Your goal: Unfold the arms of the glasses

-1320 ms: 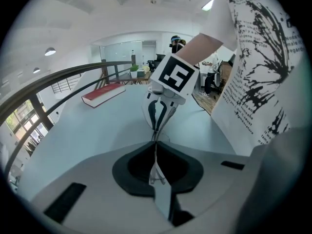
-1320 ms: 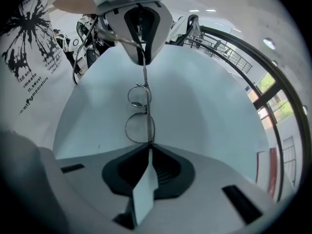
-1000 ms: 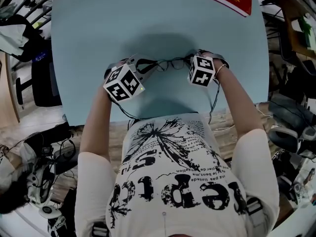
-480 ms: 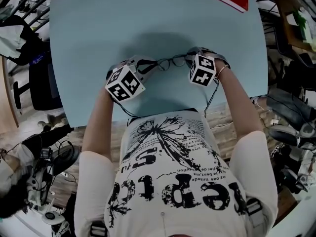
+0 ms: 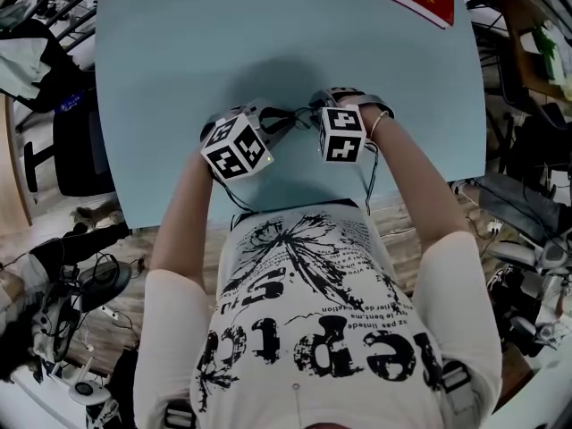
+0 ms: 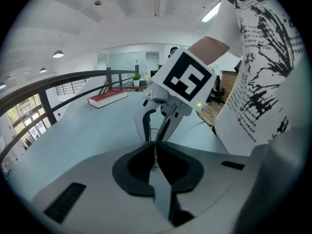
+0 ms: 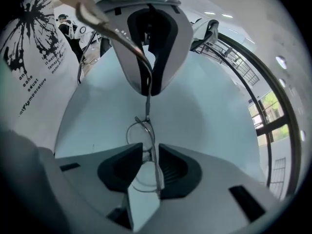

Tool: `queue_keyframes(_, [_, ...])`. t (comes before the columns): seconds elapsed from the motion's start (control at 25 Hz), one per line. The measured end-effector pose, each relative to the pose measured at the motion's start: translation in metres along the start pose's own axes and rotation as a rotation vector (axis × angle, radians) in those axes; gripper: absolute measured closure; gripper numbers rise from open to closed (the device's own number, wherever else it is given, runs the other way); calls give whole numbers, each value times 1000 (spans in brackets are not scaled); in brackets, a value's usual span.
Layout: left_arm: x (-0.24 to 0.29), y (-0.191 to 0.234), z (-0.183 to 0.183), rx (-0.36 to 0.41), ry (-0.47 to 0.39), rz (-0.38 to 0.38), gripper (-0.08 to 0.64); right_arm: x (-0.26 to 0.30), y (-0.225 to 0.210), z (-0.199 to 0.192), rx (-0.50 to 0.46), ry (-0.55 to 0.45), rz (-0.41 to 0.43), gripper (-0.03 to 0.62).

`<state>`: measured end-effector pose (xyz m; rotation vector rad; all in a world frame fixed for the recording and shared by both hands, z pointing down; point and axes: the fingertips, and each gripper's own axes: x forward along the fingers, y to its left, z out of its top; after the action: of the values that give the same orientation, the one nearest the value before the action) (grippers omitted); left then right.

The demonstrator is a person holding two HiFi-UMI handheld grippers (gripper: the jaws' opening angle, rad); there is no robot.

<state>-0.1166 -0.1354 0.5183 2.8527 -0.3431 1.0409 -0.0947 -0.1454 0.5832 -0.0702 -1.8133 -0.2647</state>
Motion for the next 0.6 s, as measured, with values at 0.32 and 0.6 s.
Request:
queue_keyframes(0.32, [-3, 7, -2, -6, 22, 18, 532, 15, -2, 5, -77, 55, 14, 558])
queue_keyframes(0.6, [-6, 10, -7, -38, 77, 47, 532, -3, -1, 5, -69, 11, -11, 563])
